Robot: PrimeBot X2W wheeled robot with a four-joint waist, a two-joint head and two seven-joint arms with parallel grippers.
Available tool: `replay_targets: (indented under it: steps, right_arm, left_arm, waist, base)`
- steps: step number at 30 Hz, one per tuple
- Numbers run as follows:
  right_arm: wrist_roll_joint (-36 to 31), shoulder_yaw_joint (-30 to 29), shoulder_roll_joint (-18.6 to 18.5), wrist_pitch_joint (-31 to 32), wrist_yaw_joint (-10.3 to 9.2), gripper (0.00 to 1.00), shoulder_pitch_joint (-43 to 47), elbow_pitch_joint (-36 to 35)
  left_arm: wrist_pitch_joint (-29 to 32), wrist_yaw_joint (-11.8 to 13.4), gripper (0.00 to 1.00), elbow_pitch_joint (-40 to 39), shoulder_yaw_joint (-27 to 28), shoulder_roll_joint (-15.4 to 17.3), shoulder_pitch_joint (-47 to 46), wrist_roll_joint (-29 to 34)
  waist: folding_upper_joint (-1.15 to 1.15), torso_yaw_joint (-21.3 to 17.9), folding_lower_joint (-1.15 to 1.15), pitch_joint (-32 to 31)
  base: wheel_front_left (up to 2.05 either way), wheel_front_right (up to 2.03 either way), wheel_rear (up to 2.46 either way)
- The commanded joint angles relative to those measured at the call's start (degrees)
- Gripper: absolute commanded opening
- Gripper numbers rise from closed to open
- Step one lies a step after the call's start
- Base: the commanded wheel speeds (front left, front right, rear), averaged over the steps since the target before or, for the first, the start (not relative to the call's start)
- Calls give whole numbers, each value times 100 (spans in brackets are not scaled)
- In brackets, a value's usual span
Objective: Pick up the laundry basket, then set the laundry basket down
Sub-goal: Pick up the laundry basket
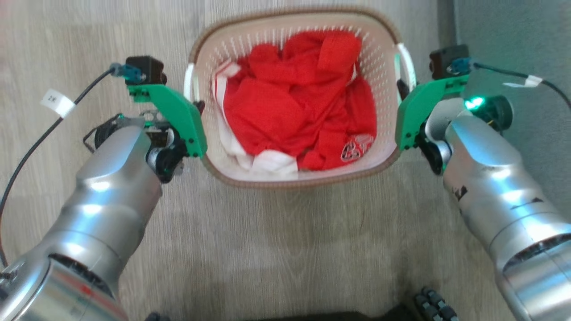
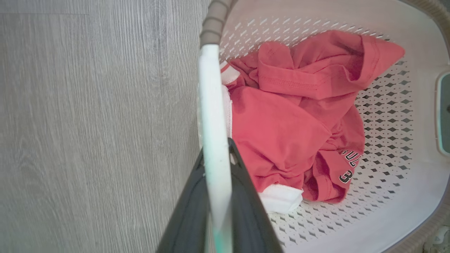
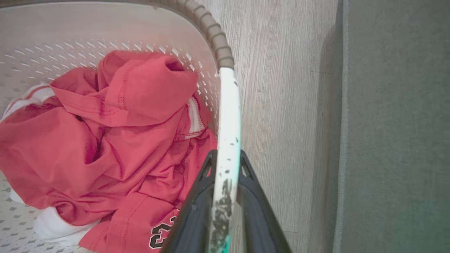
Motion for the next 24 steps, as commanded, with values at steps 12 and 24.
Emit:
replay_targets:
  steps: [12,24]
  right_arm:
    - [559,511,36,759,-10,0,416,-49]
    - [1049,680,26,1556,-10,0,635,49]
  left_arm:
    - [632,8,0,0,-59,406,145,-478]
    - [1194,8,0,98,-172,454,411,-831]
  waist:
    - [0,-52,0,-1132]
    - [0,-46,0,-2055]
  base:
    - [0,0,0]
    - [0,0,0]
